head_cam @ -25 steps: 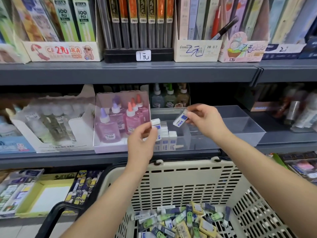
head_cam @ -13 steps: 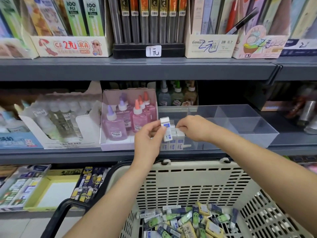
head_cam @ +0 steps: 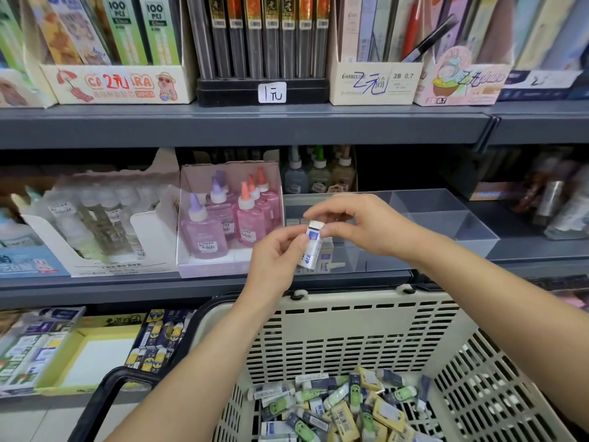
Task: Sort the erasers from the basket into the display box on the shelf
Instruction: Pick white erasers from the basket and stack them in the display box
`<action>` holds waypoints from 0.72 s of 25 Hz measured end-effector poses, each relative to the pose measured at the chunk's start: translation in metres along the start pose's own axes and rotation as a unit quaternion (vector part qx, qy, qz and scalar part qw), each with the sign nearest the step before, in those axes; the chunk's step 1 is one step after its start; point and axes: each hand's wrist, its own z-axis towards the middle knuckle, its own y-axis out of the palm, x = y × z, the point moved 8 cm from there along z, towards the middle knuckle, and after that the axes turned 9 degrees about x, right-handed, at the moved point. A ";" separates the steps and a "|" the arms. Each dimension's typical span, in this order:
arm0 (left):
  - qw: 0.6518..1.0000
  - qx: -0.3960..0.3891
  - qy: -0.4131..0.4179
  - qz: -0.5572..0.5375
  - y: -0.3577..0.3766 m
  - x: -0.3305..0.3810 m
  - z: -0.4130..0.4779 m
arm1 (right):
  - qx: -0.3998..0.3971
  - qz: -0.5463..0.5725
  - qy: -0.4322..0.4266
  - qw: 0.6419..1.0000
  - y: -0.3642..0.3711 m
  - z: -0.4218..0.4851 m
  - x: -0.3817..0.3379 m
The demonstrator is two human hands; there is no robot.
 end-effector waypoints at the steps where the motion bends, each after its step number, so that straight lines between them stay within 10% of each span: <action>1: 0.999 -0.009 -0.028 -0.036 0.002 -0.003 0.000 | -0.007 0.020 0.008 1.000 0.000 0.000 0.001; 5: 0.997 -0.035 -0.055 -0.049 0.007 -0.004 -0.002 | -0.017 0.037 0.019 0.999 -0.002 -0.001 0.004; 11: 0.966 0.081 0.131 0.208 -0.023 0.015 0.005 | 0.119 -0.041 0.099 0.987 -0.036 0.015 0.035; 18: 0.925 0.036 0.080 0.369 -0.018 -0.019 0.009 | -0.068 -0.205 0.137 0.967 0.027 0.021 0.054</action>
